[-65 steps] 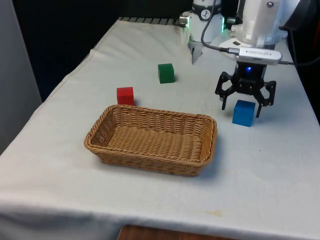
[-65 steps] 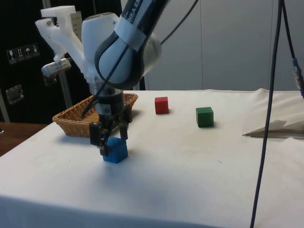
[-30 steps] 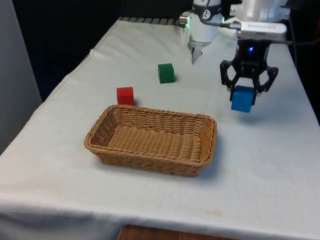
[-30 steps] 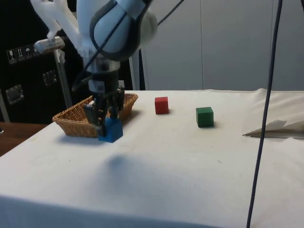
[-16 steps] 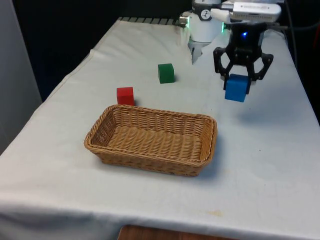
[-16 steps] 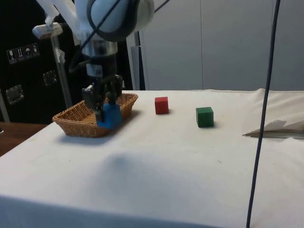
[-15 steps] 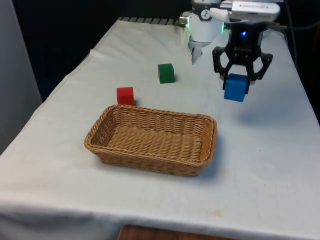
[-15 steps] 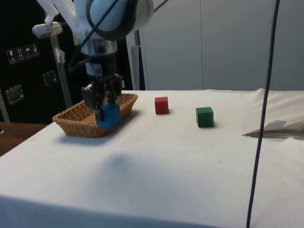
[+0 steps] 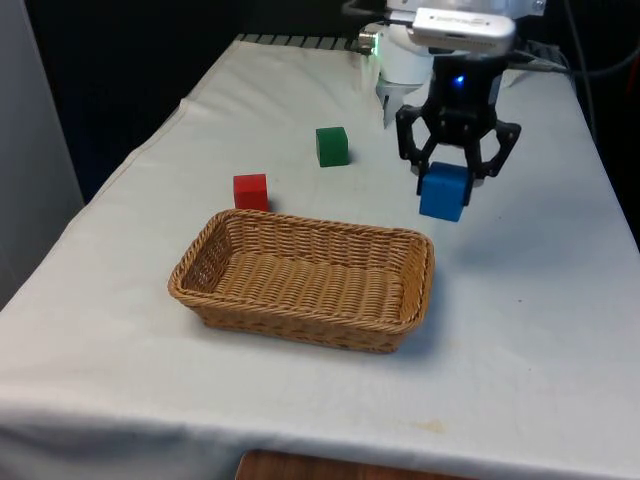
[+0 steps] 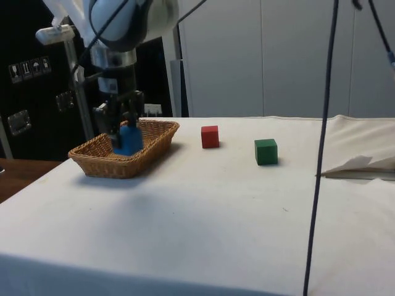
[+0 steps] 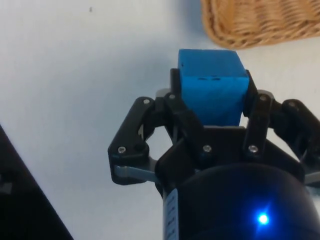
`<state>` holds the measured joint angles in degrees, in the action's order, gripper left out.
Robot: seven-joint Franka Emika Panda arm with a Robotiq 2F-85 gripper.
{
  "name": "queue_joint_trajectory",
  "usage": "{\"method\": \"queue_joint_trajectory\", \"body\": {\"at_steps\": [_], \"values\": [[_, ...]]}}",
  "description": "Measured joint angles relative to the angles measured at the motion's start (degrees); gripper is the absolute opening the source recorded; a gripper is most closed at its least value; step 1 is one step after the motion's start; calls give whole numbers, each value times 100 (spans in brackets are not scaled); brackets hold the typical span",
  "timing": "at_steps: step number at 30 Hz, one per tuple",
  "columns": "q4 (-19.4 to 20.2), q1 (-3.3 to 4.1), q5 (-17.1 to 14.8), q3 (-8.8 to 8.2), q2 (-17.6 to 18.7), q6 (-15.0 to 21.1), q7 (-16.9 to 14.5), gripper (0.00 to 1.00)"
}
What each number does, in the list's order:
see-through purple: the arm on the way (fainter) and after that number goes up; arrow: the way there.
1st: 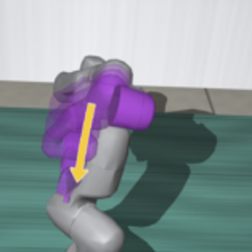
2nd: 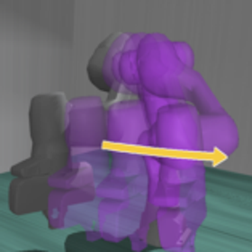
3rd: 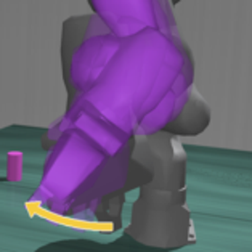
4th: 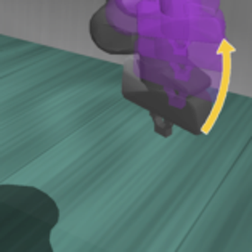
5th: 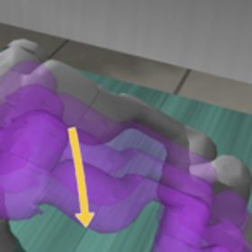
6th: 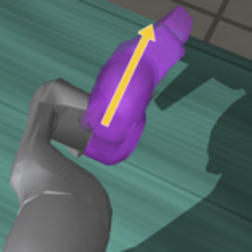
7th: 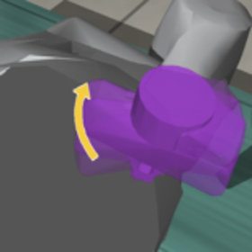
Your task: Pick up exactly two blocks and place them into the basket.
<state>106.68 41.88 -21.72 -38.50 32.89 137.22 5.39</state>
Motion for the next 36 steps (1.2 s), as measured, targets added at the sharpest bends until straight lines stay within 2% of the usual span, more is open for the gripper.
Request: {"method": "queue_joint_trajectory", "body": {"at_steps": [3,4,9,12,22,23,29,31,36], "values": [[-126,-34,-103,-40,109,-29,-92,0],[-246,-74,-201,-74,218,-74,-172,0],[-424,-155,-430,-195,390,-143,-418,0],[-430,-166,-464,-212,401,-149,-470,0],[-527,-338,-894,-361,544,-149,-940,0],[-584,-378,-1020,-384,625,-149,-1043,0],[-802,-470,-1415,-458,945,-143,-1324,0],[-934,-521,-1684,-521,1157,-143,-1501,0],[-1094,-584,-2068,-602,1432,-143,-1759,0]]}}
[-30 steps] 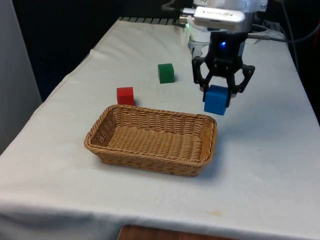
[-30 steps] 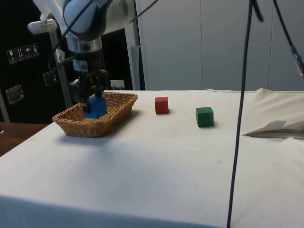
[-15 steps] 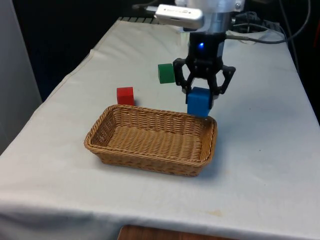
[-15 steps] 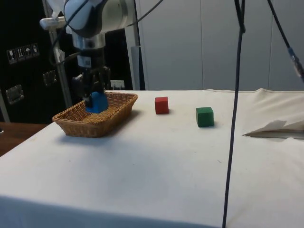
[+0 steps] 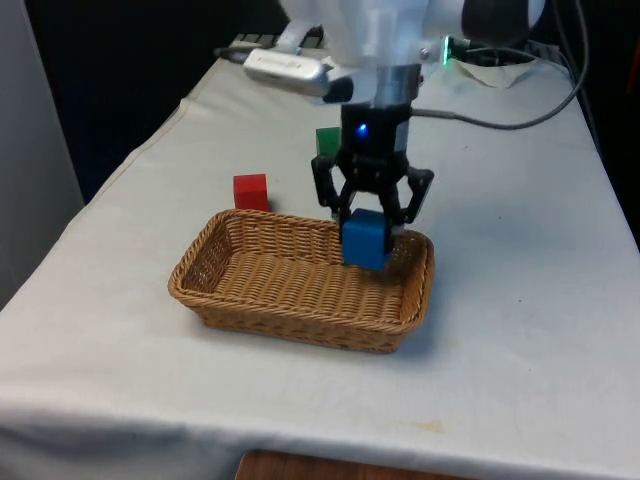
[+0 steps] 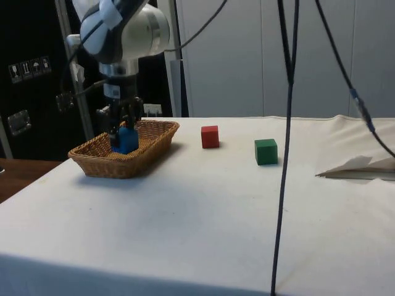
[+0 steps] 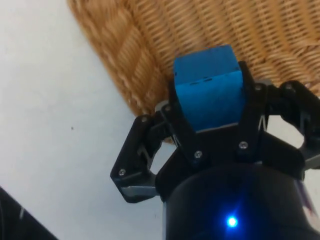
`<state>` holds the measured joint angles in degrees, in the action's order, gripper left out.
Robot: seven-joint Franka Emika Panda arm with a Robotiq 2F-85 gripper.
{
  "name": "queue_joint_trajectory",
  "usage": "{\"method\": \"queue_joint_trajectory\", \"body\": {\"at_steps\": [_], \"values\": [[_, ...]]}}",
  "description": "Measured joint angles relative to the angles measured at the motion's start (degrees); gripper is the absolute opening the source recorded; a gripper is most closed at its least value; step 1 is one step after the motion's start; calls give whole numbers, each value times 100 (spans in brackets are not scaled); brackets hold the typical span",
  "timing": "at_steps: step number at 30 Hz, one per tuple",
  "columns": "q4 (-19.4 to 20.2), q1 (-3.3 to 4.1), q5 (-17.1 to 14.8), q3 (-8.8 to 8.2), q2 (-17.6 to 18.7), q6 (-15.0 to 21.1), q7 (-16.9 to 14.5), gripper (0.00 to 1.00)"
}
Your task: Pick up exactly two blocks and place them into the basket.
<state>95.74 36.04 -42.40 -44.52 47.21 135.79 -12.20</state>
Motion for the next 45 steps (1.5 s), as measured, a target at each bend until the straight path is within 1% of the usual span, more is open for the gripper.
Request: {"method": "queue_joint_trajectory", "body": {"at_steps": [1,2,5,9,13,14,15,16,23,24,33,36,37,40,41,42,43,45], "values": [[-40,-11,-97,-23,69,0,-63,0],[-120,-40,-269,-63,201,0,-178,0],[-155,-52,-338,-92,264,0,-223,0],[-246,-86,-527,-178,441,-11,-361,0],[-269,-109,-602,-195,493,-23,-413,0],[-269,-115,-607,-195,493,-23,-418,5],[-269,-115,-607,-195,493,-23,-418,5],[-269,-120,-625,-195,504,-23,-430,23],[-281,-132,-728,-195,533,-23,-498,94],[-286,-132,-739,-195,533,-23,-504,100],[-286,-132,-739,-201,539,-23,-504,100],[-235,-63,-733,-321,464,-126,-510,100],[-235,-63,-733,-321,464,-126,-510,100],[-115,34,-682,-418,321,-206,-510,100],[-115,34,-682,-418,321,-206,-510,100],[-57,63,-659,-441,264,-212,-510,100],[57,132,-613,-487,155,-212,-516,100],[178,189,-539,-521,40,-206,-516,100]]}}
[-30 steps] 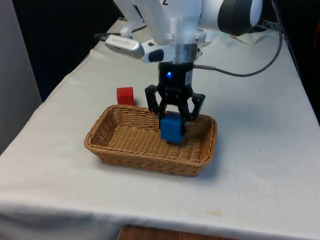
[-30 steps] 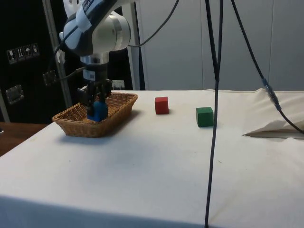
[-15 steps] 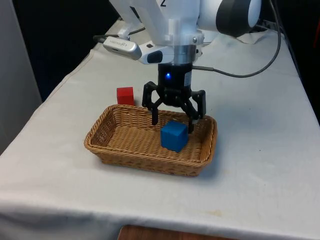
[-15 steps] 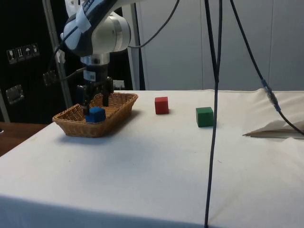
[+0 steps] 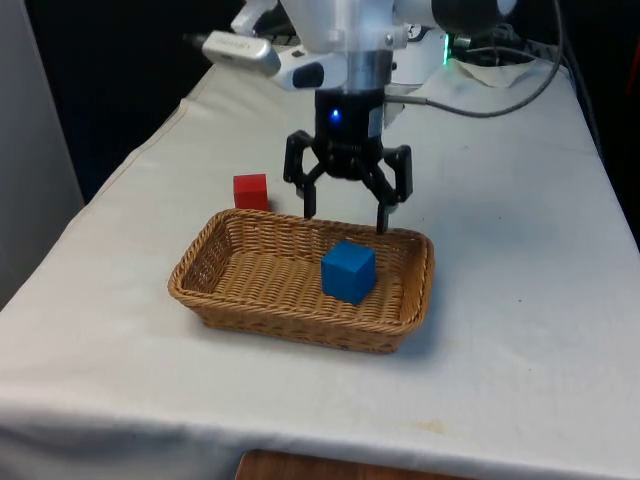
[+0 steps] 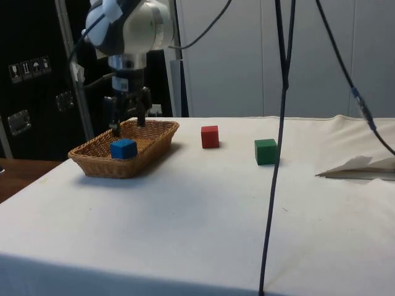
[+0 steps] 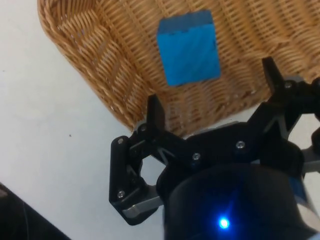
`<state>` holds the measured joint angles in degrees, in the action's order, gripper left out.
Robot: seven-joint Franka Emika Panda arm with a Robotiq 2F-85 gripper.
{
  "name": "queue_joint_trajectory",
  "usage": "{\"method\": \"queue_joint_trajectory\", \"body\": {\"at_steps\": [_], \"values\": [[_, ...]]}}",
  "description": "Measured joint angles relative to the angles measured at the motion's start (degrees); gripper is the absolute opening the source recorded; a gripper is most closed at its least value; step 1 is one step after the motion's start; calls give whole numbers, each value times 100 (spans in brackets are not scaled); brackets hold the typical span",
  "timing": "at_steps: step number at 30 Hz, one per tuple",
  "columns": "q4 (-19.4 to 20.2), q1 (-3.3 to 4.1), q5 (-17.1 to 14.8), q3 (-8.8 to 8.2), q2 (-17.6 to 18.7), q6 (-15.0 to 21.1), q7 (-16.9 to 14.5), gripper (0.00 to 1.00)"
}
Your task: Pick up exactly two blocks and place them into the basket.
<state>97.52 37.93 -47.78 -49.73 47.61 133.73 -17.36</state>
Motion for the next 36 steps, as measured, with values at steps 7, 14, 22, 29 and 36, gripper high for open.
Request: {"method": "queue_joint_trajectory", "body": {"at_steps": [7,14,22,29,36], "values": [[390,201,281,-120,-430,0,11,100],[705,367,584,-212,-837,17,23,100],[985,498,974,-304,-1255,17,23,100],[1140,561,1272,-332,-1541,17,6,100],[1301,602,1679,-344,-1874,23,-34,100]]}}
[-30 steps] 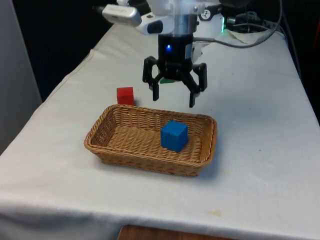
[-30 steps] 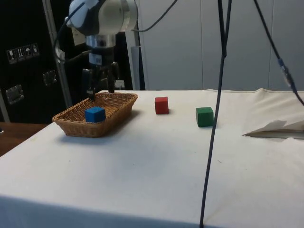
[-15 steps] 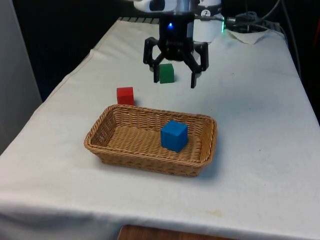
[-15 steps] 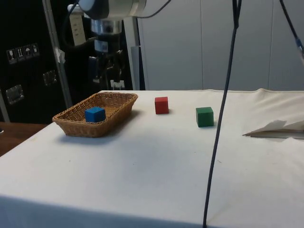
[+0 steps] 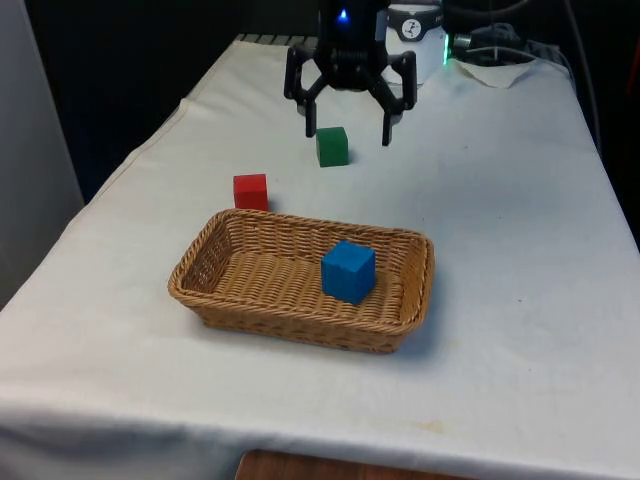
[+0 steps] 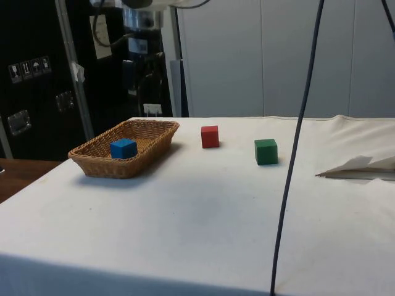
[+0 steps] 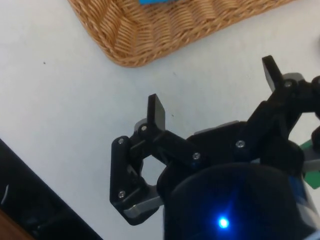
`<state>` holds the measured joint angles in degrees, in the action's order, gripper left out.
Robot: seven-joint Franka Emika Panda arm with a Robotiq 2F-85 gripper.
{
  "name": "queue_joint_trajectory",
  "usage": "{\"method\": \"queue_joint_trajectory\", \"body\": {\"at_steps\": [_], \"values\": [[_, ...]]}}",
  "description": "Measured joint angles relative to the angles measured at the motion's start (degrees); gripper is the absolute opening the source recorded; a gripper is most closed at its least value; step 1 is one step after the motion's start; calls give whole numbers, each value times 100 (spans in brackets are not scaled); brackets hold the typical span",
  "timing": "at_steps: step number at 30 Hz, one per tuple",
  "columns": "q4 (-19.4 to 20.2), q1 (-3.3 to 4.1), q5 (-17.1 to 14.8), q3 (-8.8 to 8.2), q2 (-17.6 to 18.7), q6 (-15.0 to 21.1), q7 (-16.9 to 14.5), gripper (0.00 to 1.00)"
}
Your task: Pick up exactly two blocks and place them into the basket.
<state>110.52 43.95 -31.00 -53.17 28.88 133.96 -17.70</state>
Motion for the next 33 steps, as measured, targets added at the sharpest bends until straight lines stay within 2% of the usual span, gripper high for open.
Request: {"method": "queue_joint_trajectory", "body": {"at_steps": [3,14,18,24,27,33], "values": [[74,11,103,6,-109,6,-126,100],[103,11,97,11,-115,-6,-590,100],[149,-29,-11,11,-115,-6,-814,100],[138,-34,-40,17,-109,-6,-854,100],[223,-63,-40,-46,-115,-6,-985,100],[367,-74,-40,-120,-132,0,-1238,100]]}}
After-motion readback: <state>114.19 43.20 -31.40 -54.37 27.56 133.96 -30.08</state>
